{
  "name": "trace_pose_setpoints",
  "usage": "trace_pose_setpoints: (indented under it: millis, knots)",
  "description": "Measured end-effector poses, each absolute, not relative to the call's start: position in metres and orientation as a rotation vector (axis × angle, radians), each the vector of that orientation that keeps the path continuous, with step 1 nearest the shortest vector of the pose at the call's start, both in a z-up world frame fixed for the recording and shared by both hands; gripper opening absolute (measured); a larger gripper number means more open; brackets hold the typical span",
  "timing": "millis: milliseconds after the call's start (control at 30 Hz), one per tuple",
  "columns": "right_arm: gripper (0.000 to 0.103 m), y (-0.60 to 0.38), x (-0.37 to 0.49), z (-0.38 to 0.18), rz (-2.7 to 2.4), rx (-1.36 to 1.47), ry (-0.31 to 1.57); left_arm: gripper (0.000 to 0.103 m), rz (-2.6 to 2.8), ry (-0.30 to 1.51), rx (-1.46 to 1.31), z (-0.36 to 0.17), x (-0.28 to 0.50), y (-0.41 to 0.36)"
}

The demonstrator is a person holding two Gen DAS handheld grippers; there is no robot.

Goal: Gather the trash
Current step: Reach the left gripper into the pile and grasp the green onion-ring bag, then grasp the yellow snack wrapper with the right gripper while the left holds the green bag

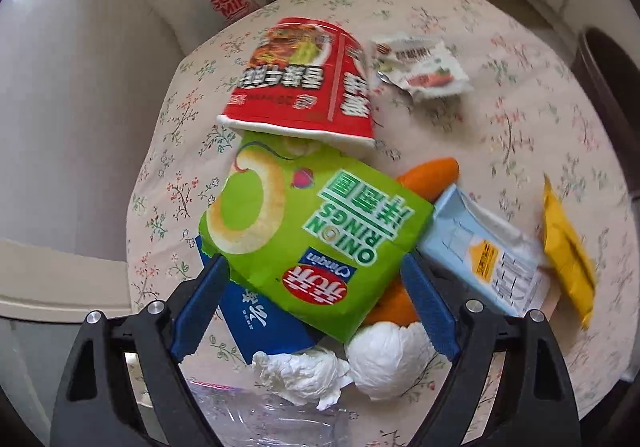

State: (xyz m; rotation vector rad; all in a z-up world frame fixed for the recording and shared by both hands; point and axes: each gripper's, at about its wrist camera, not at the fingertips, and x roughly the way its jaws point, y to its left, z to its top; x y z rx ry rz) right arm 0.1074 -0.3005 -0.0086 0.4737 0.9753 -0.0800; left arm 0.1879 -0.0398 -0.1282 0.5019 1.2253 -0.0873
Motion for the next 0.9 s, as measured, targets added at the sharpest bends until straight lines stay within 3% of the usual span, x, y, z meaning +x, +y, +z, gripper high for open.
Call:
trace_pose_setpoints:
  millis: [333, 767, 900]
  knots:
    - [0.096, -0.302, 0.114, -0.020, -0.103, 0.469, 1.006, 0.084, -0.047, 1.190, 0.704, -0.168, 0.204, -0.049]
    - [0.096, -0.289, 0.116, -0.022, -0.067, 0.427, 1.026, 0.013, -0.119, 1.074, 0.507, -0.125, 0.180, -0.036]
    - [0.096, -0.284, 0.118, -0.026, -0.067, 0.385, 1.044, 0.006, -0.127, 1.048, 0.391, -0.108, 0.169, -0.022]
